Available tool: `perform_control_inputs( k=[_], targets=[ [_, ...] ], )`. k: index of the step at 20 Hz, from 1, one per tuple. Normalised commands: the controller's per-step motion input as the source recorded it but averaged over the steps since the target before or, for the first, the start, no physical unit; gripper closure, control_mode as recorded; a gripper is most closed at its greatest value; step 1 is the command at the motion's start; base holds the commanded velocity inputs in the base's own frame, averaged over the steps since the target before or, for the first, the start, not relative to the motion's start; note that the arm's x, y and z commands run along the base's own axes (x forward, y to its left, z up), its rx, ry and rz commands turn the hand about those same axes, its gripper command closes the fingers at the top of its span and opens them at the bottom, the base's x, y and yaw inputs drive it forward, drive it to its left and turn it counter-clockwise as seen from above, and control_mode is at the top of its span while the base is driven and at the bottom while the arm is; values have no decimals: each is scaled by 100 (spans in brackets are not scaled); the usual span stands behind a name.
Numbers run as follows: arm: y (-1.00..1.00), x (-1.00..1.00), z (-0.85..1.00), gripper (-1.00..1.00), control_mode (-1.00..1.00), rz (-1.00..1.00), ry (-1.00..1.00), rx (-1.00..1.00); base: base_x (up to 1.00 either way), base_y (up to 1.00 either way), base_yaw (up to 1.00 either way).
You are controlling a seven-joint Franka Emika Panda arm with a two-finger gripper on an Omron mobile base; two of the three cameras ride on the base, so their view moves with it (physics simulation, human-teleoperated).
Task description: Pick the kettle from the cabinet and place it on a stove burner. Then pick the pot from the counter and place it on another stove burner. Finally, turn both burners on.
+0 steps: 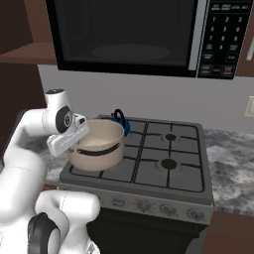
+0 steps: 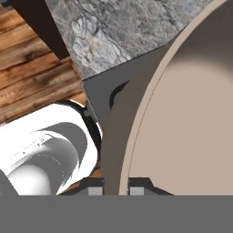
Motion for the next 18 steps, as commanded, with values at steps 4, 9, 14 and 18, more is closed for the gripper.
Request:
perform_control_inputs(
  k=[4, 9, 14, 18],
  targets=[
    [-19, 18, 0, 100, -100, 0, 0, 0, 0, 0, 0],
    [-11, 15, -5, 100, -100, 0, 0, 0, 0, 0, 0],
    [-4, 16, -12, 100, -100, 0, 0, 0, 0, 0, 0],
    [-1, 14, -12, 100, -100, 0, 0, 0, 0, 0, 0]
  ],
)
